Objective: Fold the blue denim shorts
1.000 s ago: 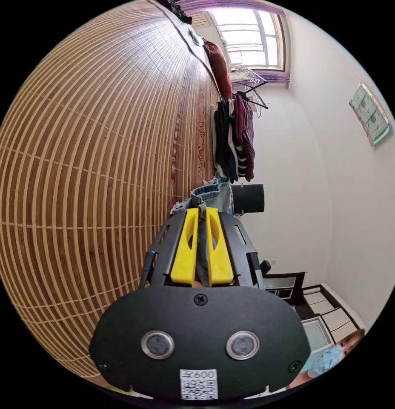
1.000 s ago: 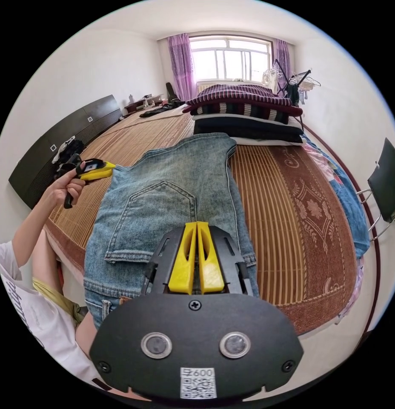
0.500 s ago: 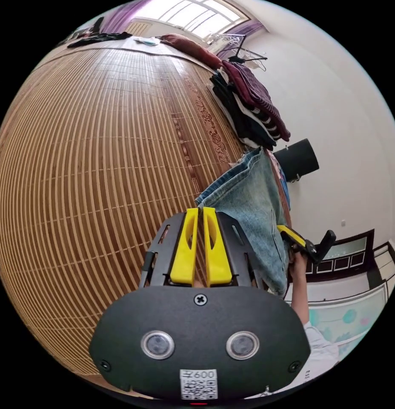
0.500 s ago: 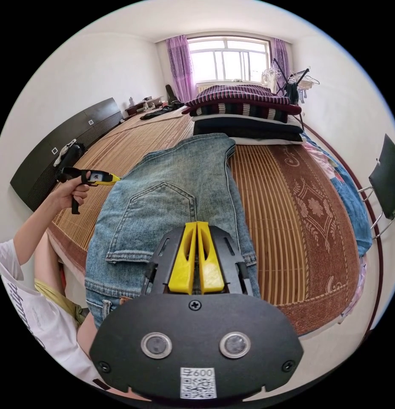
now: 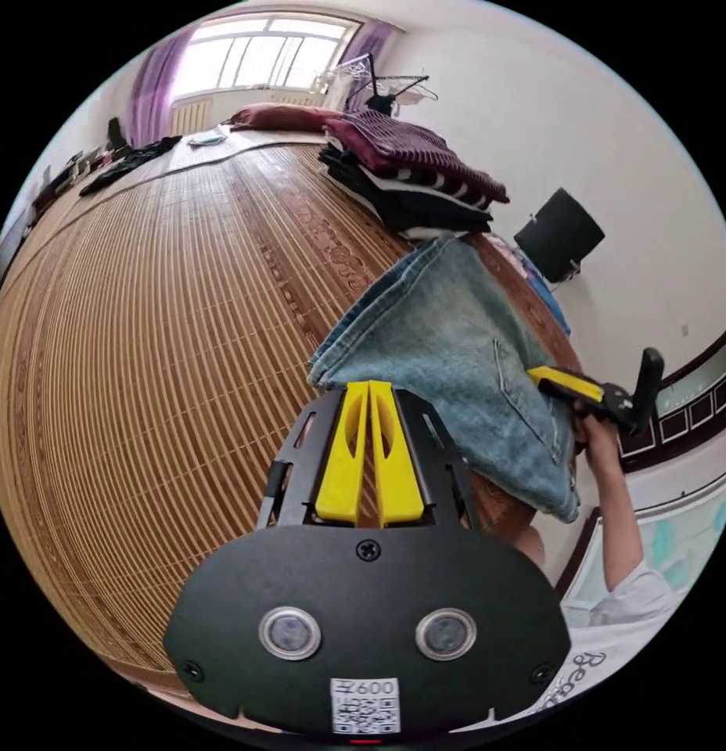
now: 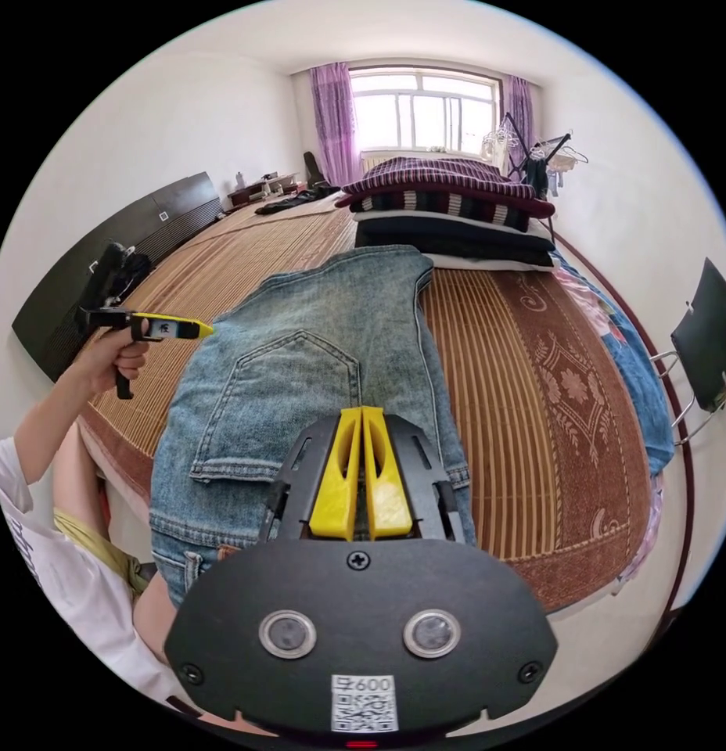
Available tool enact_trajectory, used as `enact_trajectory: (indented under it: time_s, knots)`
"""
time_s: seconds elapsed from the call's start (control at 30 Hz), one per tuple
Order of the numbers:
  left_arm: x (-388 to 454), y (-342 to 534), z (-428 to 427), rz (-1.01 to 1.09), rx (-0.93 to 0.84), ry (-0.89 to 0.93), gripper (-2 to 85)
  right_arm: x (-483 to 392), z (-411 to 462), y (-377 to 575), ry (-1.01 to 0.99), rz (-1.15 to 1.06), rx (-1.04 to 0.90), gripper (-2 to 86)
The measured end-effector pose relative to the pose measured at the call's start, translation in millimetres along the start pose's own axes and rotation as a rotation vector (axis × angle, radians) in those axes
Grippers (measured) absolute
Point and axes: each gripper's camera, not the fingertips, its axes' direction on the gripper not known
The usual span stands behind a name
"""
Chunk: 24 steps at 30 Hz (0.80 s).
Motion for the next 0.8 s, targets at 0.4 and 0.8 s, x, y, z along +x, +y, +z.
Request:
enact_trajectory:
  time_s: [0.4, 0.8]
  knots:
    - [42, -37, -2, 0.181, 0.041, -0.046, 0.4, -78, 4, -3, 0.348, -0.197, -0.109, -0.9]
    - [33, -189, 61, 0.409, 0.166, -0.027, 0.7, -2, -28, 7, 0.32, 0.011, -0.071, -0.9]
